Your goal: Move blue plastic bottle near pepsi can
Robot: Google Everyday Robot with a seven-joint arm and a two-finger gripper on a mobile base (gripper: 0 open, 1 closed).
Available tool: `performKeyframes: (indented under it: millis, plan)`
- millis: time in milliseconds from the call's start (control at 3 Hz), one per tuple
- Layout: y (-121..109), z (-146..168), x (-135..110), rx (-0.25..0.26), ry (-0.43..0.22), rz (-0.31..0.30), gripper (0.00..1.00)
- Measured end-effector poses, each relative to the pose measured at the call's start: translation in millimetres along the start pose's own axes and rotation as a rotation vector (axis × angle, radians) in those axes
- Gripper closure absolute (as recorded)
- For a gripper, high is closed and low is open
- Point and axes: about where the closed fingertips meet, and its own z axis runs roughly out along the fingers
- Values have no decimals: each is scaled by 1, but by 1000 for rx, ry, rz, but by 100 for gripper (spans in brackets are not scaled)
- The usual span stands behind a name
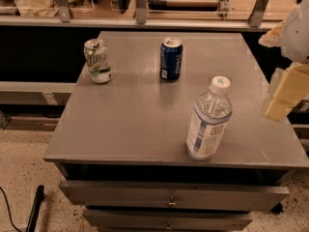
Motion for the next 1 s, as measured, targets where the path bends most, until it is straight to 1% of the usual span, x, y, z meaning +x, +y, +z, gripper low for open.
performKeyframes:
  millis: [333, 667, 1000]
  plan:
    - [9, 18, -25, -32, -187, -66, 0]
    - [38, 29, -70, -134, -406, -146, 0]
    - [55, 31, -82, -215, -475, -199, 0]
